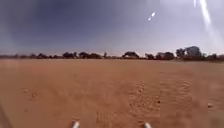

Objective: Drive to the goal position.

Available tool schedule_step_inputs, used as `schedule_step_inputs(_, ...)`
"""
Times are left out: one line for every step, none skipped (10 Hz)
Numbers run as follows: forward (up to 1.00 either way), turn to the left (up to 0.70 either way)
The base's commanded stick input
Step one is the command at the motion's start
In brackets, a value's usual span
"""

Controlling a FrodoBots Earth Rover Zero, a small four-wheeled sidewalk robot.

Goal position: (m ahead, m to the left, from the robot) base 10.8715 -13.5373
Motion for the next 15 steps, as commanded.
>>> schedule_step_inputs(1.0, -0.27)
schedule_step_inputs(1.0, -0.27)
schedule_step_inputs(1.0, -0.27)
schedule_step_inputs(1.0, -0.27)
schedule_step_inputs(1.0, -0.27)
schedule_step_inputs(1.0, -0.27)
schedule_step_inputs(1.0, -0.27)
schedule_step_inputs(1.0, -0.27)
schedule_step_inputs(1.0, -0.27)
schedule_step_inputs(1.0, -0.27)
schedule_step_inputs(1.0, 0.0)
schedule_step_inputs(1.0, 0.0)
schedule_step_inputs(1.0, 0.0)
schedule_step_inputs(1.0, 0.0)
schedule_step_inputs(1.0, 0.0)
